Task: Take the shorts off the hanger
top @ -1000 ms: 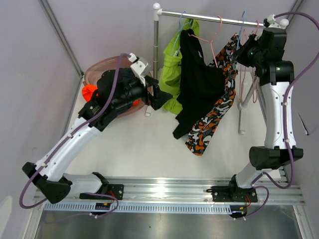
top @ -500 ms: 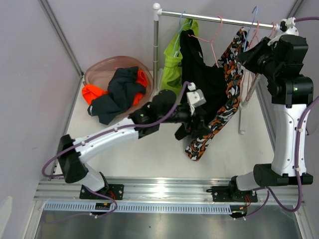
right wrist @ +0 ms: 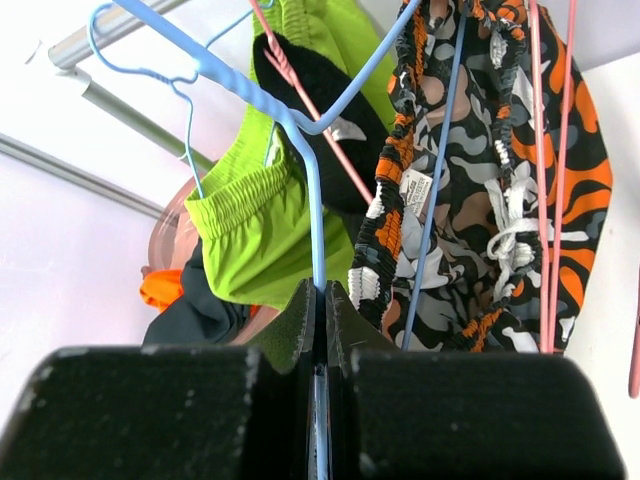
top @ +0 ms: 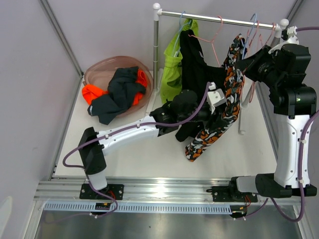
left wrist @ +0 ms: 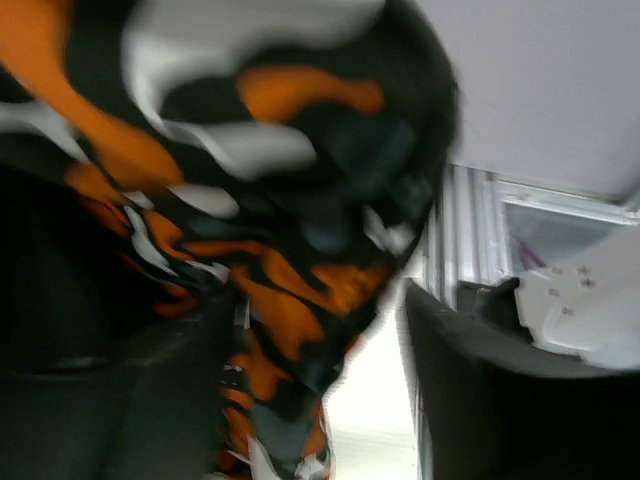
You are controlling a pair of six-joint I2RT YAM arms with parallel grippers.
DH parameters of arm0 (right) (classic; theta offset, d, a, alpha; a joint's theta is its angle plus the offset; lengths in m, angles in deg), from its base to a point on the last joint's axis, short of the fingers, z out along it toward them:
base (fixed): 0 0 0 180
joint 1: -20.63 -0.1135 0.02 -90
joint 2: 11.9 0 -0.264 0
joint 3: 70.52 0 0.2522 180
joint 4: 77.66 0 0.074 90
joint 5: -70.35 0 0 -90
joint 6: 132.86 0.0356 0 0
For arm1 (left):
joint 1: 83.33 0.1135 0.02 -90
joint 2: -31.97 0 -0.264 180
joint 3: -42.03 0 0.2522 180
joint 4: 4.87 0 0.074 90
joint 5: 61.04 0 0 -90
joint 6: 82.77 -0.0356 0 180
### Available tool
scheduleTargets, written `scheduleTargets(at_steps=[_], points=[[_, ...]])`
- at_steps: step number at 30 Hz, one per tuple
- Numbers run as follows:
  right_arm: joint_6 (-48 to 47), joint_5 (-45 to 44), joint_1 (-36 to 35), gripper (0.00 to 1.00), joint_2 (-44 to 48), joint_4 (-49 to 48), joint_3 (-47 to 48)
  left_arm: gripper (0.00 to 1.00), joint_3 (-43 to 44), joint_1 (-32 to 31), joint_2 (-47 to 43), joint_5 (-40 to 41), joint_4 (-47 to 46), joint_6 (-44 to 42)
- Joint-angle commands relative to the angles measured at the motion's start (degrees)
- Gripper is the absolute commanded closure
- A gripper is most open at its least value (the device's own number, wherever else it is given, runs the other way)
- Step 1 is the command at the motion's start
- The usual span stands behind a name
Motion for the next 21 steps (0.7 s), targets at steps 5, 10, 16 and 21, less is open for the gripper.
scheduleTargets(at_steps=[5, 10, 16, 21], points=[[0.8, 1.2, -0.3, 1.0, 1.7, -3.5, 0.2, 1.0, 0.2, -0.9, 1.0, 1.2, -2.7, -0.2], [-0.2, 1.1, 0.8, 1.0, -1.0, -3.1, 3.7, 1.0, -16.4, -5.2, -10.5, 2.5, -11.5, 2.0], [-1.2, 3.2, 3.9, 1.0, -6.6, -1.9, 10.4, 1.0, -41.0, -14.9, -20.2, 9.1, -17.5, 7.6], [-0.9, 3.8, 3.9, 1.0, -8.1, -1.6, 11.5, 1.0, -43.5, -17.0, -21.3, 10.6, -18.2, 9.5]])
